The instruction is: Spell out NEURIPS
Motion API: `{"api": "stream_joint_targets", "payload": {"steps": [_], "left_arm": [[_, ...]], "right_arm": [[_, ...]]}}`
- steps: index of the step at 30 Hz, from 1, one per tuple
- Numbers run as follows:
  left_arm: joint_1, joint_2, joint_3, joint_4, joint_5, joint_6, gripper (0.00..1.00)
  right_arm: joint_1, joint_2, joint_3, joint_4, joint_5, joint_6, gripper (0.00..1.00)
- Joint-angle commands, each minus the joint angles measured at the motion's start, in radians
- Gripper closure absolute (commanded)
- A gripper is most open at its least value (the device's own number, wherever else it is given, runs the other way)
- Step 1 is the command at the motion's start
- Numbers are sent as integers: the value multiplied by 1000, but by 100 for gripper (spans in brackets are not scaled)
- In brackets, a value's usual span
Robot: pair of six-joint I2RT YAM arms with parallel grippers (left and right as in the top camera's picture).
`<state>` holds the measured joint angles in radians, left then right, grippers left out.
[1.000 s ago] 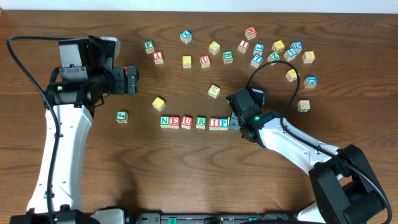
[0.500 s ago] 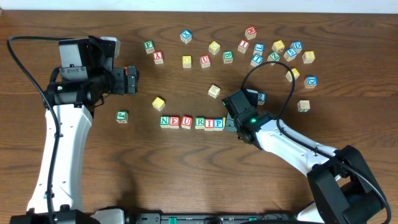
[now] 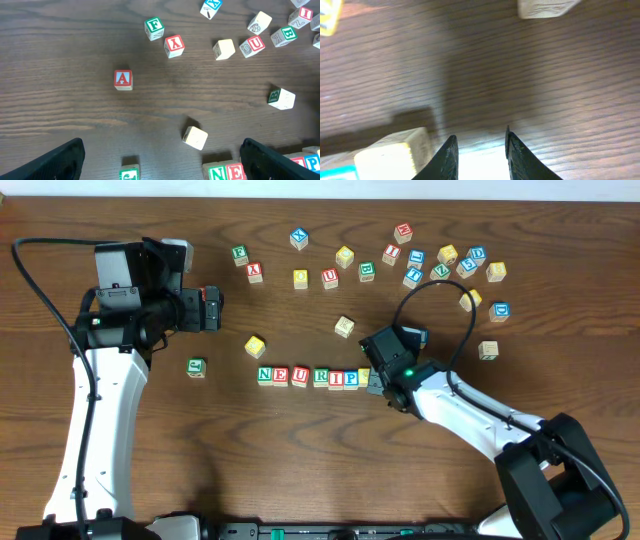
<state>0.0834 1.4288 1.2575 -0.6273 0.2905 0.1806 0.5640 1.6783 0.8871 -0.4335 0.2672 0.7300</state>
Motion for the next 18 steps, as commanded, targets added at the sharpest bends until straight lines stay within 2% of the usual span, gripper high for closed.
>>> {"api": "stream_joint_targets", "payload": {"steps": [1, 9, 18], "left_arm": [[3, -4, 23, -1, 12, -1, 2], [3, -4, 23, -1, 12, -2, 2], [3, -4, 23, -1, 12, -2, 2]], "right_arm": [[-29, 9, -6, -21, 49, -5, 74], [-70, 9, -6, -112, 75, 18, 73], [-72, 9, -6, -127, 40, 17, 72]]}}
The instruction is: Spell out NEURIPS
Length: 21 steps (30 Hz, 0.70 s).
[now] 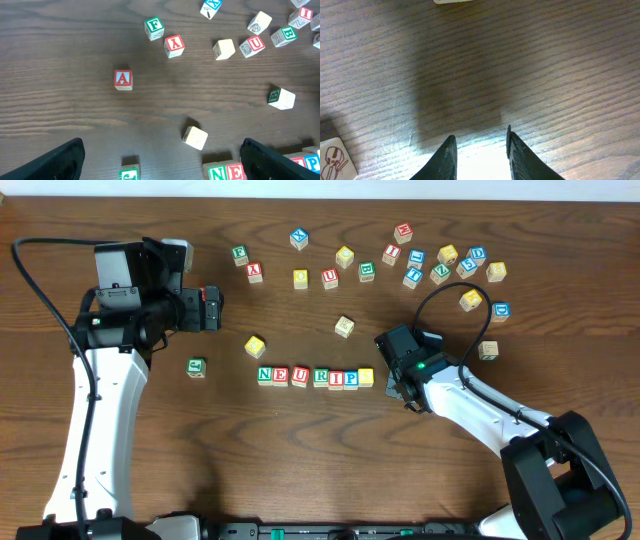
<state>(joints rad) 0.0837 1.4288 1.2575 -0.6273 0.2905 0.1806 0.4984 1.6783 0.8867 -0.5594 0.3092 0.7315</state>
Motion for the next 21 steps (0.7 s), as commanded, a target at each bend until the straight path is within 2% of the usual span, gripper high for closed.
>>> {"api": "stream_joint_targets", "payload": {"steps": [1, 12, 21], "left_arm": [[3, -4, 23, -1, 12, -2, 2], [2, -4, 23, 13, 13, -2, 3], [2, -4, 23, -23, 13, -2, 2]], "right_arm": [[-7, 9, -5, -2, -3, 15, 72], [-7, 9, -5, -3, -80, -49, 68], [-7, 9, -5, -62, -98, -29, 64]]}}
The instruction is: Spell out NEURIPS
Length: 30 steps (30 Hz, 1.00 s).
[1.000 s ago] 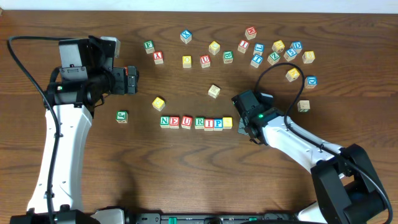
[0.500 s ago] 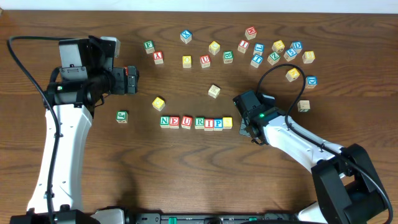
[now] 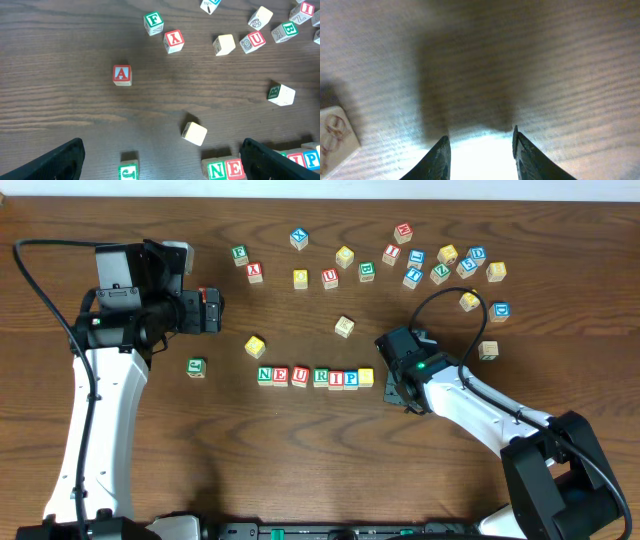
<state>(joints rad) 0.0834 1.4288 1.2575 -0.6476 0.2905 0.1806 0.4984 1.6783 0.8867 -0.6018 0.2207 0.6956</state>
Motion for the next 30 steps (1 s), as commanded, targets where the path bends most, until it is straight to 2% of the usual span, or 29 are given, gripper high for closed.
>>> {"api": "stream_joint_targets", "payload": {"steps": [1, 14, 22, 30], "left_arm": [[2, -4, 23, -3, 13, -2, 2], [2, -4, 23, -29, 13, -32, 2], [2, -4, 23, -32, 13, -32, 3], [2, -4, 23, -40, 13, -32, 2]], "right_arm": [[-7, 9, -5, -27, -15, 7, 64], [2, 9, -5, -79, -206, -6, 67], [117, 9, -5, -14, -263, -93, 65], [184, 9, -2, 37, -269, -99, 61]]}}
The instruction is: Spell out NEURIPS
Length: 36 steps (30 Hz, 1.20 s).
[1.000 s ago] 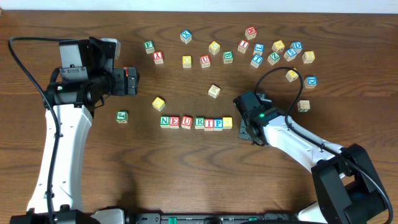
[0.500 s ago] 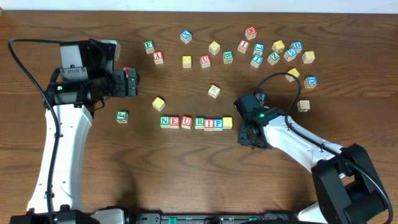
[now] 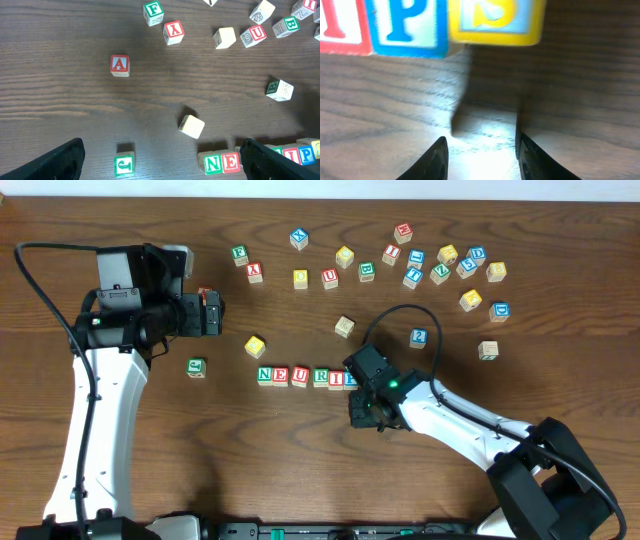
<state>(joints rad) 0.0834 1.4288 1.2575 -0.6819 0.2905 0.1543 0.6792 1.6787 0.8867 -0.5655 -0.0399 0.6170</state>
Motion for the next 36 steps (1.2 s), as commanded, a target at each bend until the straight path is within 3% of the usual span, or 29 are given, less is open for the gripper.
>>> {"api": "stream_joint_targets", "payload": {"steps": [1, 14, 36], "left_arm": [[2, -4, 23, -6, 13, -6, 2], [2, -4, 23, -6, 13, -6, 2], [2, -4, 23, -5, 13, -6, 2]], "right_arm": [[3, 8, -2, 1, -10, -20, 61], [3, 8, -2, 140, -45, -21, 62], [61, 10, -2, 163, -2, -27, 60]]}}
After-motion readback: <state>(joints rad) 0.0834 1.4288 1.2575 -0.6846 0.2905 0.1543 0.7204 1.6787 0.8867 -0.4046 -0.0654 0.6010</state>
